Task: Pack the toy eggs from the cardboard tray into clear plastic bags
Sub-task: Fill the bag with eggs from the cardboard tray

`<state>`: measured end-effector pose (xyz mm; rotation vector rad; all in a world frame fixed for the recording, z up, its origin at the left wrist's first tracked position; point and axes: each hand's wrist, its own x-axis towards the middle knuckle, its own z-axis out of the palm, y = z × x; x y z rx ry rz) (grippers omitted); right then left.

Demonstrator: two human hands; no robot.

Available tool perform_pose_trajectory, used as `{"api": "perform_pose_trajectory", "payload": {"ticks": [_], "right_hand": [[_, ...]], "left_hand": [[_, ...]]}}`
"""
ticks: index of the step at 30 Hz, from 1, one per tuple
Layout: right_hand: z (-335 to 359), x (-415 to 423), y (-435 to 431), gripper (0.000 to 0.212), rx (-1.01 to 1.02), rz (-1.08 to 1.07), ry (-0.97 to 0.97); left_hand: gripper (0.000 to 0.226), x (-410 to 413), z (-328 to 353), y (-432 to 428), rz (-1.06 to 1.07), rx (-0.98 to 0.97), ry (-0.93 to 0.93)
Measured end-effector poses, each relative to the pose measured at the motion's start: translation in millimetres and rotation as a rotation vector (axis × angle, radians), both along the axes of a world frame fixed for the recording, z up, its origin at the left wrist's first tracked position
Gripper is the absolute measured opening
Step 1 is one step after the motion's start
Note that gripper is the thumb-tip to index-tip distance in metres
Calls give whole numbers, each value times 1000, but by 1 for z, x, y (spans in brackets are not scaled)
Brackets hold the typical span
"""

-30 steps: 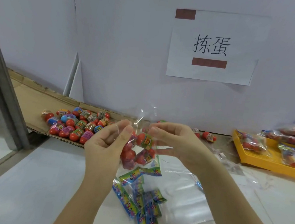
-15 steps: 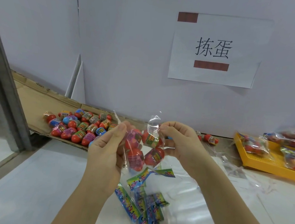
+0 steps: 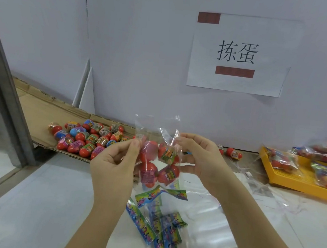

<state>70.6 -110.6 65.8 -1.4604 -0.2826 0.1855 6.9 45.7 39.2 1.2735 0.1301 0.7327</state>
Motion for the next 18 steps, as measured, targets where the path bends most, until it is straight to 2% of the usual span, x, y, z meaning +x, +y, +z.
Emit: {"api": "perform_pose_trajectory", "payload": {"ticks": [2, 6, 9, 13, 14, 16, 17, 18], "right_hand": [[-1, -1, -1, 22, -27, 14, -15], [1, -1, -7, 10, -29, 20, -40], [5, -1, -10, 15, 13, 65, -22], [5, -3, -10, 19, 37, 116, -23], [5, -3, -10, 19, 34, 117, -26], [5, -3, -11, 13, 22, 125, -33], [6, -3, -12, 9, 15, 133, -35], [6, -3, -12, 7, 8, 140, -38]], "left_hand": [[17, 1, -1, 1, 37, 32, -6], [19, 2, -2, 2, 55, 60, -21], [27, 2, -2, 5, 70, 78, -23], [35, 2, -2, 8, -12, 24, -33], [33, 3, -1, 8, -43, -7, -18], [14, 4, -1, 10, -141, -98, 6], [22, 4, 0, 10, -195, -134, 11], [41, 4, 0, 10, -235, -161, 16]]}}
